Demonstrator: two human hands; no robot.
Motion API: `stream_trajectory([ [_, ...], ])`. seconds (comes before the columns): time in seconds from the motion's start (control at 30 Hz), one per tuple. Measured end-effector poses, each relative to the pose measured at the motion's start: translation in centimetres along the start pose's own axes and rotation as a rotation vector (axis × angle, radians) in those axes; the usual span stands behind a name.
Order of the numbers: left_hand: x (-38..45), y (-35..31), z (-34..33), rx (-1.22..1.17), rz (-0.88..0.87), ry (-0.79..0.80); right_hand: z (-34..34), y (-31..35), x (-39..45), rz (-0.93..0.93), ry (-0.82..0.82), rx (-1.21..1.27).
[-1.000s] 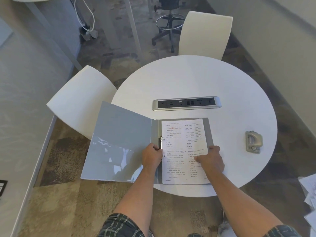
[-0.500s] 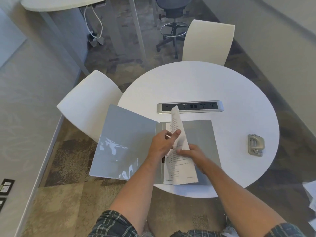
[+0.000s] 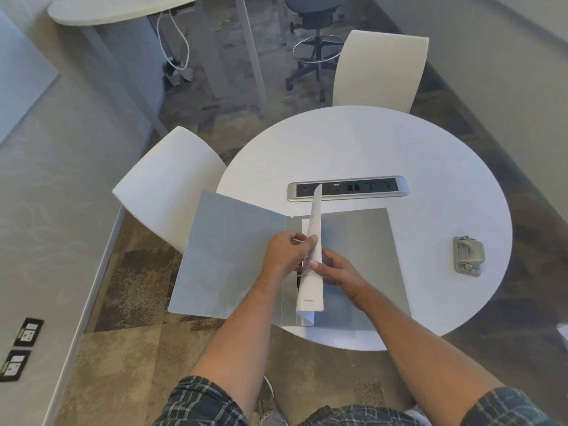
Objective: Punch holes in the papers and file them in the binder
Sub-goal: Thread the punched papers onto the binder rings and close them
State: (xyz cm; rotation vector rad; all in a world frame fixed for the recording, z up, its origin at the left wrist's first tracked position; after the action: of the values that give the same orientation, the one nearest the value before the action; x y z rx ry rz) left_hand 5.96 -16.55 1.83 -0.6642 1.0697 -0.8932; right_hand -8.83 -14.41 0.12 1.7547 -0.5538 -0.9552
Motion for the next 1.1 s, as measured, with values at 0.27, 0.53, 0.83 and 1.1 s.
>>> stream_trajectory([
  [0.27, -1.2, -0.9, -0.2, -0.116, 0.025, 0.112, -0.3, 1.1, -0.5, 0.092, -0.050, 0.032],
  [0.53, -2.6, -2.0, 0.2, -0.250, 0.000, 0.137, -1.3, 1.7, 0.8, 0.147, -0.085, 0.056],
  [0.83, -3.2, -1.1, 0.3, -0.323, -0.006, 0.166, -0.4, 1.9, 0.4, 0.175, -0.169, 0.146],
  [1.1, -3.9, -0.2, 0.2, -0.495, 0.037, 0.163, -0.6, 2.2, -0.3, 0.193, -0.176, 0.121],
])
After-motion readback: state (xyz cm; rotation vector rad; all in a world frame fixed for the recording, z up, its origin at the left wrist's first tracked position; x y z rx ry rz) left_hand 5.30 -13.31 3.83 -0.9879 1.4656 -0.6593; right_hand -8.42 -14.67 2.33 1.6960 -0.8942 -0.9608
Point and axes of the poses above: each hand's wrist, its own x-axis towards the middle knuckle, its own z-axis out of the back of the hand, y = z × x, the point moved 8 cm from there along x, towards the middle knuckle, and after that the axes turned 4 degrees about y, right-handed, at the moved point
